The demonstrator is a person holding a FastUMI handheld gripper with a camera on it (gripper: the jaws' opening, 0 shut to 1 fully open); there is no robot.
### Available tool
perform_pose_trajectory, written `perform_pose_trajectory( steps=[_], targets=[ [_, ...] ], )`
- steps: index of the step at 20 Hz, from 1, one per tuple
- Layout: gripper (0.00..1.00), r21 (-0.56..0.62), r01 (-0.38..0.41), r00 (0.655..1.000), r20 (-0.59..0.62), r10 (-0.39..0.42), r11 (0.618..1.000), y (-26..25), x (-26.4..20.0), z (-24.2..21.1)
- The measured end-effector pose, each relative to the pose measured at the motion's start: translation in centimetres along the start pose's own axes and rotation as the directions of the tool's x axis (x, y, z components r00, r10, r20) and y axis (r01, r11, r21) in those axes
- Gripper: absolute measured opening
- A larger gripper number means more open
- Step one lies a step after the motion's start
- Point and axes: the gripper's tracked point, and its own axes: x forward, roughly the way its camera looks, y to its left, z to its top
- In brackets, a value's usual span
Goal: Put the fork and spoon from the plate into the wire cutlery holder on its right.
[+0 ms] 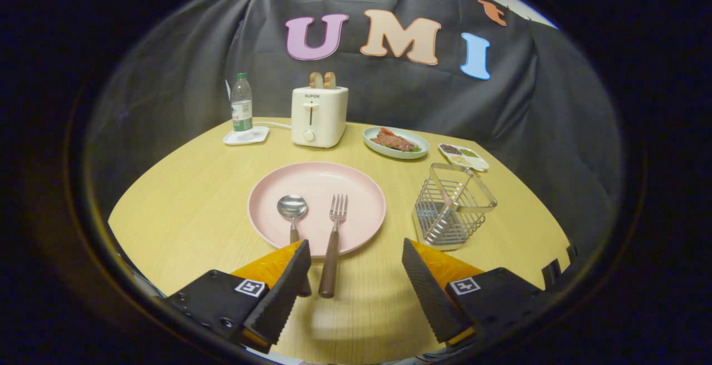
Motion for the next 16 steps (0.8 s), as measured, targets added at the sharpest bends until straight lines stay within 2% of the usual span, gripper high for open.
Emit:
perform_pose_trajectory(
  steps=[9,14,16],
  targets=[
    [1.00,0.077,-0.079,0.995,-0.053,0.083,0.994,0.9,1.3,-0.3],
    [0.98,0.045,-0.060,0.993,-0.095,0.064,0.997,0.1,1.3,-0.5],
    [0.94,0.048,-0.069,0.990,-0.116,0.074,0.996,0.0,1.4,-1.1]
  ],
)
